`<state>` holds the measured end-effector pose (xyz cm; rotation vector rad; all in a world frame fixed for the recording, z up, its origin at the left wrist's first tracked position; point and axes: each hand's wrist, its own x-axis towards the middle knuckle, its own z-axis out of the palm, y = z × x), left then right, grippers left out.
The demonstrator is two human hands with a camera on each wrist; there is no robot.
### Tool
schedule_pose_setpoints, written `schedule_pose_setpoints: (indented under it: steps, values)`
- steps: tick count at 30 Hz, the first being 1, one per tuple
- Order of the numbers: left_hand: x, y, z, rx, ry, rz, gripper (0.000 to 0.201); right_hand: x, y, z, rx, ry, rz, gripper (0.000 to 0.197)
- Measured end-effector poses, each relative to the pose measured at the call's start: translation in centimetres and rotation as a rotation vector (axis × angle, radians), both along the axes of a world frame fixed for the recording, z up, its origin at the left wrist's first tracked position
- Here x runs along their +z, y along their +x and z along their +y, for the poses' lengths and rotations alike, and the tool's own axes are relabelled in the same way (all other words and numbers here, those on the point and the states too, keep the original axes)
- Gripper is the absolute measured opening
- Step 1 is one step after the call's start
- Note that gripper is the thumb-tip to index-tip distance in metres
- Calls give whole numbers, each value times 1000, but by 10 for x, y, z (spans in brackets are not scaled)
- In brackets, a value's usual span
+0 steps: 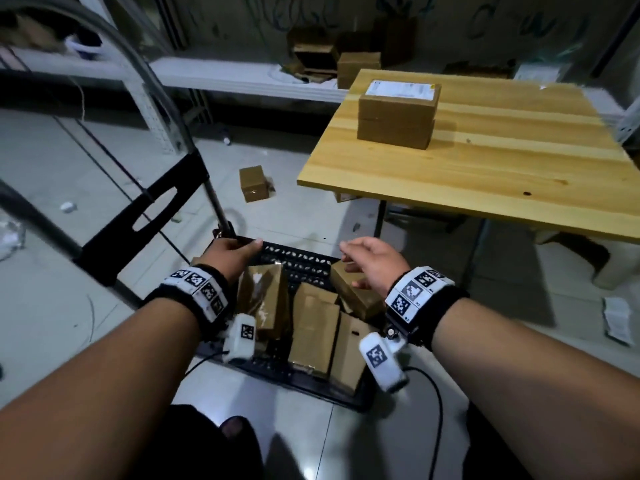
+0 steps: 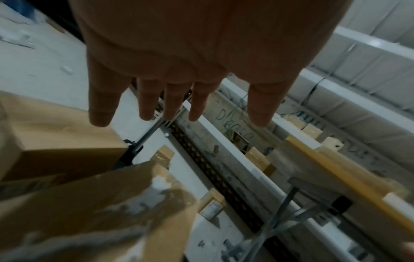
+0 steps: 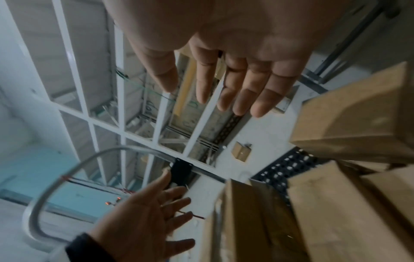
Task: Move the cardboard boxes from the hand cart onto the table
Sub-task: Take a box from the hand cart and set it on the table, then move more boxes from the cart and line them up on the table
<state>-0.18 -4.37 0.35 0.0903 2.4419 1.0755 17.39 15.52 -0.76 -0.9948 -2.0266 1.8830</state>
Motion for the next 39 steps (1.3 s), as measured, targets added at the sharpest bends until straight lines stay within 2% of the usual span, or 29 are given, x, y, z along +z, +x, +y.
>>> schedule_pose_setpoints:
  steps: [2, 3, 5, 9, 10, 12, 15, 18, 23, 26, 30, 34, 39]
  values:
    - [-17, -5, -1, -29, -82, -38, 87, -14, -2, -7, 40, 2, -95, 19]
    - [-34, -3, 3, -70, -113, -91, 96, -31, -3, -9, 42, 26, -176, 23]
    - [-38, 4, 15, -138, -138, -127, 119, -43, -3, -7, 67, 79, -239, 33]
    - [-82, -17, 33, -238, -342, -28, 133, -57, -6, -3, 178, 199, -337, 52]
    - [-76, -13, 34, -270, -406, -18, 138, -62, -5, -4, 213, 213, -360, 63]
    - [-81, -14, 31, -303, -454, 2, 136, -72, -4, -5, 279, 227, -430, 90]
    - [-61, -9, 29, -331, -468, 52, 124, -85, -4, -5, 390, 298, -548, 125]
    - [-48, -15, 29, -272, -367, 12, 117, -93, -10, -9, 461, 327, -599, 141]
    - [-33, -24, 20, -112, -160, -119, 123, -107, -21, -28, 551, 381, -667, 161]
    - [-33, -27, 15, -92, -132, -151, 127, -111, -26, -42, 666, 401, -693, 168]
    - [-34, -32, 12, -88, -141, -183, 124, -113, -26, -57, 787, 522, -774, 172]
    - [-34, -34, 13, -97, -120, -231, 124, -118, -21, -65, 820, 670, -842, 175]
    - [-30, -35, 13, -77, -97, -266, 135, -115, -20, -61, 806, 659, -791, 167]
